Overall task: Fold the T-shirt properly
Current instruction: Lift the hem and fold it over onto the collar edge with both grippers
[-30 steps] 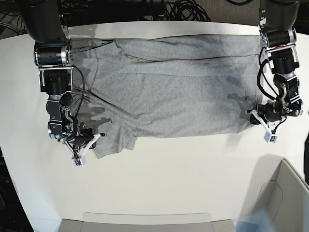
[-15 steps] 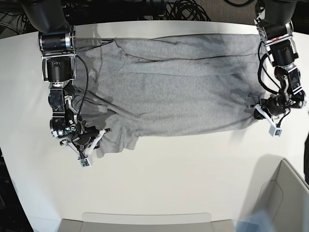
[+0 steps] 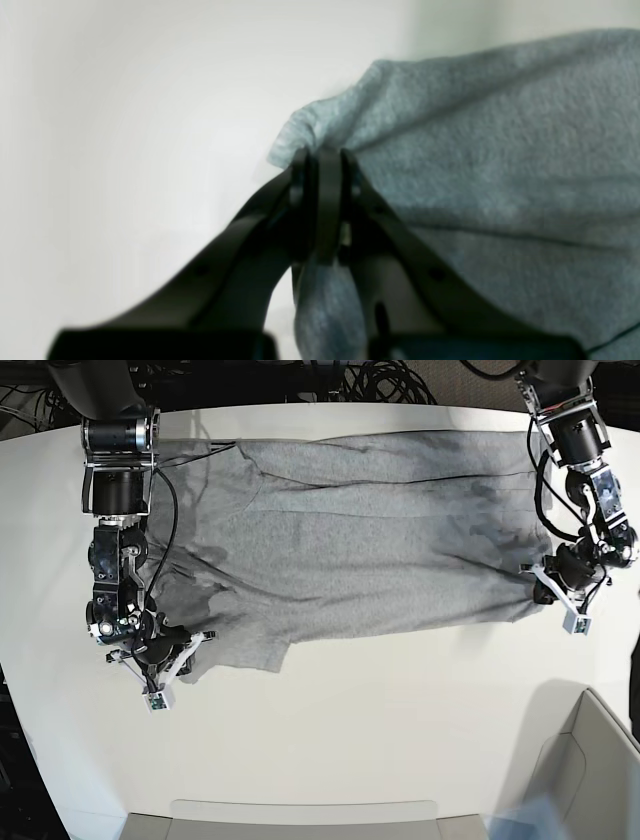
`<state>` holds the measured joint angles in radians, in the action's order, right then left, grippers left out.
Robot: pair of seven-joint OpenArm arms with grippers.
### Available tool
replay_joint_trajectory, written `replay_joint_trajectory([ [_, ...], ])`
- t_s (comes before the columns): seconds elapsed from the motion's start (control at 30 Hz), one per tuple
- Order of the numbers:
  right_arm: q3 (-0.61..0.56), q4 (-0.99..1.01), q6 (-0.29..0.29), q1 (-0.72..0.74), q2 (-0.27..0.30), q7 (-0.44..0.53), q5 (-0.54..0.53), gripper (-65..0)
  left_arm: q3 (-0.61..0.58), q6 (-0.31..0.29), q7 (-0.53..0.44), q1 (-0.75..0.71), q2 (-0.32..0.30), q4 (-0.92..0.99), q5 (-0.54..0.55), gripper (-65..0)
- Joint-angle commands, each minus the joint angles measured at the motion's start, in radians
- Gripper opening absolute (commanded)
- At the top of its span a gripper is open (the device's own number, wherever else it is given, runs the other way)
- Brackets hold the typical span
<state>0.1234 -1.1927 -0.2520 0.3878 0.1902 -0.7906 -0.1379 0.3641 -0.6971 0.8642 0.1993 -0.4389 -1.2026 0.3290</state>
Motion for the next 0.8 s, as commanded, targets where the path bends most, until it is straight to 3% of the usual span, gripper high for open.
replay_joint_trajectory([
  [0.0, 0.003, -0.032, -0.004, 0.032, 0.005, 0.020, -0.009, -65.0, 0.006, -0.001, 0.002, 0.016, -0.019, -0.026, 0.009, -65.0],
  [0.4, 0.054, -0.241, -0.005, -0.019, 0.005, -0.120, -0.009, -65.0, 0.008, -0.001, 0.042, -0.051, -0.018, -0.174, 0.011, -65.0],
  [0.53, 0.089, -0.267, -0.008, -0.045, 0.005, -0.128, -0.009, -65.0, 0.014, -0.001, 0.042, -0.087, -0.018, -0.207, 0.011, -65.0],
  [0.63, 0.120, -0.281, -0.069, -0.062, 0.005, -0.131, -0.009, -65.0, 0.016, -0.001, 0.042, -0.111, -0.018, -0.217, 0.011, -65.0],
  [0.77, 0.164, -0.309, -0.096, -0.102, 0.005, -0.131, -0.009, -65.0, 0.016, -0.001, 0.042, -0.148, -0.018, -0.248, 0.012, -65.0],
])
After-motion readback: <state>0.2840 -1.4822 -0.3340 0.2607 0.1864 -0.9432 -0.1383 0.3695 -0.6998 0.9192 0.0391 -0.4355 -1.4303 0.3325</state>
